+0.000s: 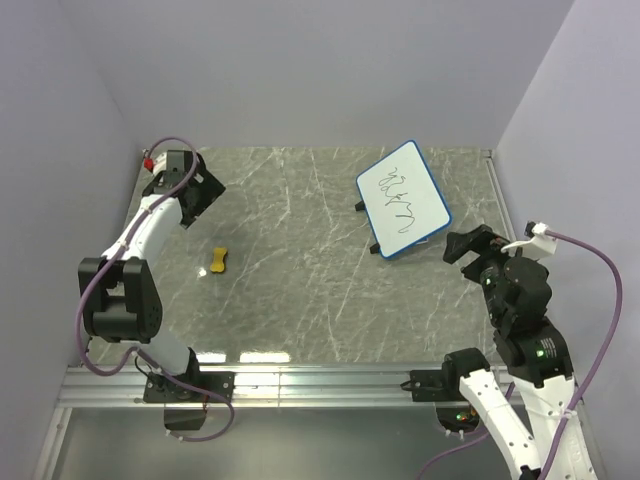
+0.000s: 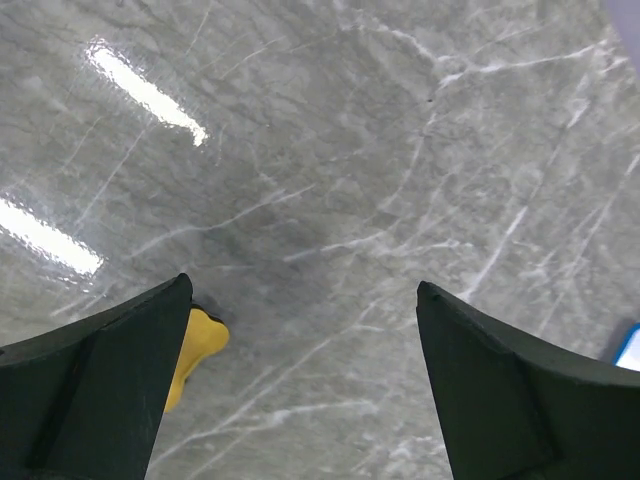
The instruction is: Erase the whiteboard
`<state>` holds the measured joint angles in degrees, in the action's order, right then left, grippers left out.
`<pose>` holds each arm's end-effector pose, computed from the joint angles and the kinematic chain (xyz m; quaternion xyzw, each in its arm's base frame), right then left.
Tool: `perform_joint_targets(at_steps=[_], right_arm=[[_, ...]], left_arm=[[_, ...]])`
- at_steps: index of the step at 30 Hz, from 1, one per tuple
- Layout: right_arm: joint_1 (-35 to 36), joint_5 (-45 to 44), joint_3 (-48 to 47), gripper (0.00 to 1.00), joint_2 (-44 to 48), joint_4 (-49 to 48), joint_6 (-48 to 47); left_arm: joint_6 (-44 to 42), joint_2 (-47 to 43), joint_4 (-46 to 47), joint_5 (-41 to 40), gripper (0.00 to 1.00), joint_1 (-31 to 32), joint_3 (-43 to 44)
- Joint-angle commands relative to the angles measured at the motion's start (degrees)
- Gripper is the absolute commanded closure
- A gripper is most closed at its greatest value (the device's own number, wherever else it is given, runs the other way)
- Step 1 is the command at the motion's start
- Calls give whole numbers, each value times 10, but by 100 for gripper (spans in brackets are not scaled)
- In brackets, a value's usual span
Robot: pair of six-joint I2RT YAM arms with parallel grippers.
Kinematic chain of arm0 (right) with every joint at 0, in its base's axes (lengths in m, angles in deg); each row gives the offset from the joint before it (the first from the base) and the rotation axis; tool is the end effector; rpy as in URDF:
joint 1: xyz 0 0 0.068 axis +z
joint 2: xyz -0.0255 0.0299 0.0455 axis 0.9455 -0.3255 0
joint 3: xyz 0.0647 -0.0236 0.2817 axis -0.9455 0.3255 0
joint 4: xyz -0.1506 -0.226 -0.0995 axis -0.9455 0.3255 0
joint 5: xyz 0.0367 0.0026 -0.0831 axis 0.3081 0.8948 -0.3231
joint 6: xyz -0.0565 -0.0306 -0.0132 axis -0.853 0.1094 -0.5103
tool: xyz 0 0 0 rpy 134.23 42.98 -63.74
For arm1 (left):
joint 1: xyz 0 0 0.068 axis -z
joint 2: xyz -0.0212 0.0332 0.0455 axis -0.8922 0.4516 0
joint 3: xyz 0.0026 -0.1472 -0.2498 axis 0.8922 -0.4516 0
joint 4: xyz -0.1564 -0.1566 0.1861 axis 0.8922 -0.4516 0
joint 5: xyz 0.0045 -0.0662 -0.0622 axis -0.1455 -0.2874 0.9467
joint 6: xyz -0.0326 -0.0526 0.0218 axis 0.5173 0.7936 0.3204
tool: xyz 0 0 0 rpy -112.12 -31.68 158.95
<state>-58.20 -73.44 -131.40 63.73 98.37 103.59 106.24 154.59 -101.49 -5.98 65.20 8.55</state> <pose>0.1156 0.0116 0.3758 0.1960 0.7498 0.1210 0.6202 0.3911 -0.0033 0.2645 -0.3963 0.8431 -0.0600 0.3586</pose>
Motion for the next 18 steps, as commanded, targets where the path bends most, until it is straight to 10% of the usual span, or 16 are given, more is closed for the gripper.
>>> perform_joint_targets(at_steps=[1, 18], right_arm=[[7, -7, -21, 0, 7, 30, -10], [14, 54, -21, 1, 7, 74, -25]], left_arm=[[29, -21, -45, 13, 1, 2, 32], [55, 38, -80, -28, 3, 15, -55]])
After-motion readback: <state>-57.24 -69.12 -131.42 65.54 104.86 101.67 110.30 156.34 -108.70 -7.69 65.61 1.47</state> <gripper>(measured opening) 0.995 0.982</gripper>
